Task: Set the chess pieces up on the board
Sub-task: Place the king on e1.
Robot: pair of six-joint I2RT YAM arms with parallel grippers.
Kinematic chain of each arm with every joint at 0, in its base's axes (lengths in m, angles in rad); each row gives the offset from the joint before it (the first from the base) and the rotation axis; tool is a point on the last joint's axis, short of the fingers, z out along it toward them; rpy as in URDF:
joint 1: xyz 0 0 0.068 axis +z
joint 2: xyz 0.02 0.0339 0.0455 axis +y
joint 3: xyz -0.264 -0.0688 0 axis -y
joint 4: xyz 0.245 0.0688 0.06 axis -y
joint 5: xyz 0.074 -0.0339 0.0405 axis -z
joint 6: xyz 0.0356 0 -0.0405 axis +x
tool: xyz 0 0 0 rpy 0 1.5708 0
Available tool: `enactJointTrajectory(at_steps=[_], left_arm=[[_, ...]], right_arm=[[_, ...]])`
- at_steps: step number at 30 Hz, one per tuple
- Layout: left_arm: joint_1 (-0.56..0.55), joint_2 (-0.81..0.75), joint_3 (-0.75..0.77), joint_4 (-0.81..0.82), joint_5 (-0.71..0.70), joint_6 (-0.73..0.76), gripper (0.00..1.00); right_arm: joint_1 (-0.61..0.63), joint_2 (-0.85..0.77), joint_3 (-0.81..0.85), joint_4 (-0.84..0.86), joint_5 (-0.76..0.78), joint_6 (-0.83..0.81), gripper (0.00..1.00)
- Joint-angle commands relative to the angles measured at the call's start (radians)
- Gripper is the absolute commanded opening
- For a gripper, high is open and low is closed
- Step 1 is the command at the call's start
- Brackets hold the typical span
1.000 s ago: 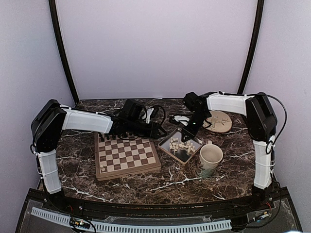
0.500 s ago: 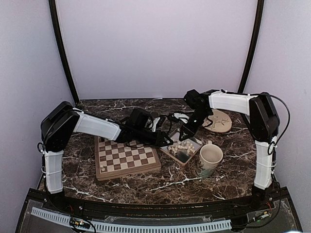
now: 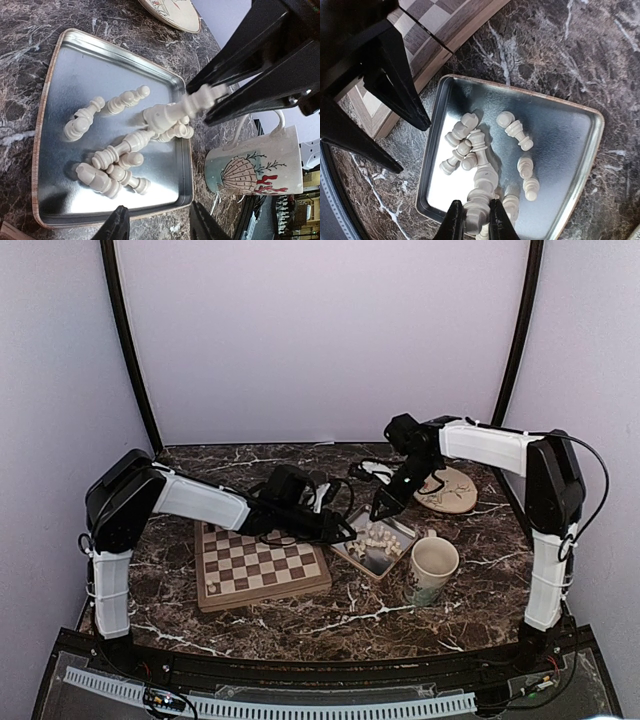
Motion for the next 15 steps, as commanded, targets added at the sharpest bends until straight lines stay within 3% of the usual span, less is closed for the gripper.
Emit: enactJointTrajectory(at_steps=[1, 8, 15], left_arm=[[-0.003, -0.137, -0.022, -0.025, -0.061, 0.071, 0.42], [0.008, -0.365, -0.046, -0.255, -0.274, 0.233, 0.43], [0.081, -0.622, -0.140, -0.432, -0.394, 0.273, 0.45]], right_arm=[[-0.003, -0.130, 0.015, 0.032, 0.043, 0.010, 0.00], [0.021, -0.226, 0.043, 0.065, 0.096, -0.005, 0.00], [0.134, -0.199, 0.161, 0.028, 0.106, -0.027, 0.01]])
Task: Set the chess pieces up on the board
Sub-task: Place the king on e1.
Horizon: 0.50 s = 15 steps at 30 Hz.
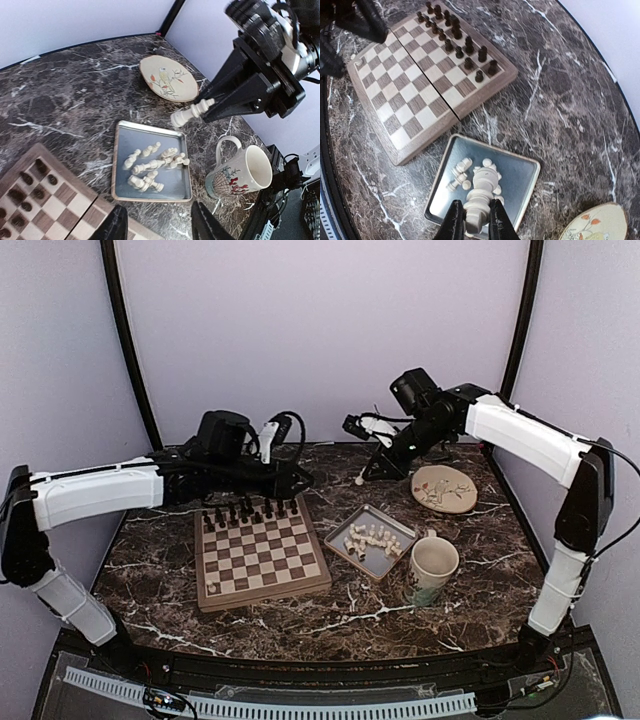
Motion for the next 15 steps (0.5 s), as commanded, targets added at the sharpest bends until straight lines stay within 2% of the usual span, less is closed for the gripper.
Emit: enactJointTrajectory(at_steps=[1, 8, 15], left_arm=[[0.071, -0.172, -0.085, -0.191, -0.132, 0.052, 0.46], [0.234, -0.365, -0.139, -0.335, -0.257, 0.090, 0.51], [0.336, -0.422, -0.174, -0.355, -0.294, 0.136, 0.55]], right_arm=[[0.096, 0.036, 0.106, -0.014, 0.006, -0.019, 0.01], [0.260, 0.205, 0.255, -0.081, -0.010, -0.028, 0.01], [0.398, 0.348, 0.355, -0.109, 0.002, -0.026, 0.01]])
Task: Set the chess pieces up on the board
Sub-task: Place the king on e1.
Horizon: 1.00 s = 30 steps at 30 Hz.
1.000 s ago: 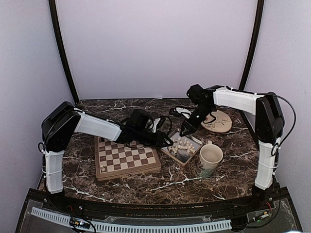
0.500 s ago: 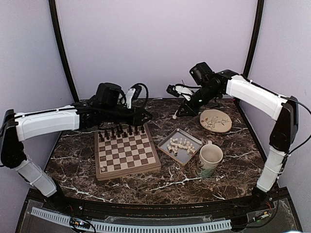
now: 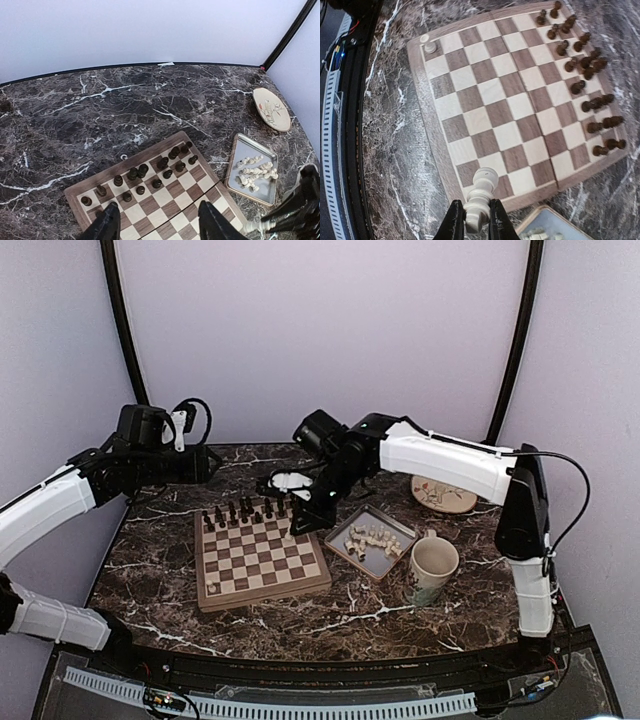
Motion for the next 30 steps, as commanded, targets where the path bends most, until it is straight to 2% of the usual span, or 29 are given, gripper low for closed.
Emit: enactJointTrajectory(at_steps=[1, 9, 30], left_arm=[[0.053, -0.021, -0.035, -0.046, -0.038, 0.060, 0.56], [0.169, -0.019, -0.087, 0.002, 0.033, 0.100, 0.55], [0.184, -0.047, -0.158, 0.031, 0.038, 0.096, 0.55]], right_arm=[[0.070, 0.062, 0.077, -0.041, -0.002, 0.001, 0.01], [0.148, 0.175, 0.123, -0.056, -0.002, -0.001, 0.01], [0.158, 0.297, 0.197, -0.029, 0.051, 0.052, 0.00]])
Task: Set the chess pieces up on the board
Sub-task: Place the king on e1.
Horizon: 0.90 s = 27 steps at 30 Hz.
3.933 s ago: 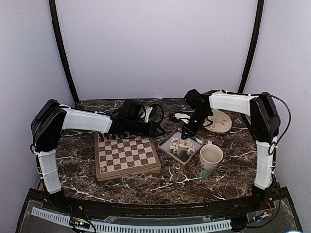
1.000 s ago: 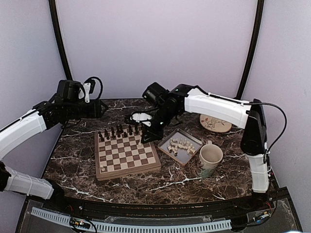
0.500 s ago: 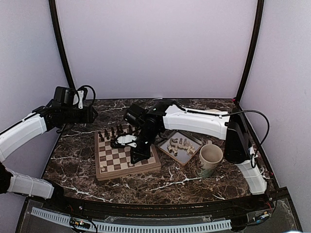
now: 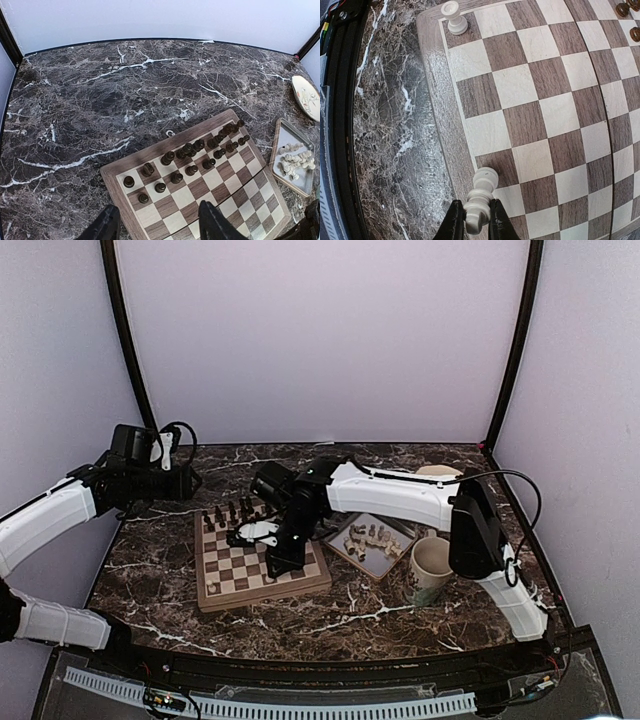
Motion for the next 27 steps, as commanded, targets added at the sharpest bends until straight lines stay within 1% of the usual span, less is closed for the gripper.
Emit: enactJointTrajectory(at_steps=[1, 12, 14, 16, 21, 27], left_arm=[[0.006, -0.021, -0.013, 0.019, 0.013, 0.005, 0.55], [0.006, -0.020, -0.019, 0.020, 0.019, 0.006, 0.55], [0.006, -0.021, -0.022, 0.020, 0.020, 0.004, 0.55], [0.007, -0.024, -0.024, 0.023, 0.022, 0.003, 0.55], [0.007, -0.021, -0.030, 0.026, 0.025, 0.003, 0.55], [0.007, -0.013, -0.030, 0.029, 0.033, 0.003, 0.55]], right_arm=[[0.006, 0.026, 0.033, 0.021, 0.021, 0.023, 0.00], [0.006, 0.054, 0.054, 0.024, 0.021, 0.040, 0.01], [0.006, 0.059, 0.054, 0.025, 0.026, 0.039, 0.03], [0.006, 0.061, 0.050, 0.026, 0.035, 0.044, 0.10], [0.006, 0.054, 0.044, 0.029, 0.040, 0.047, 0.18], [0.006, 0.049, 0.046, 0.029, 0.040, 0.047, 0.23]])
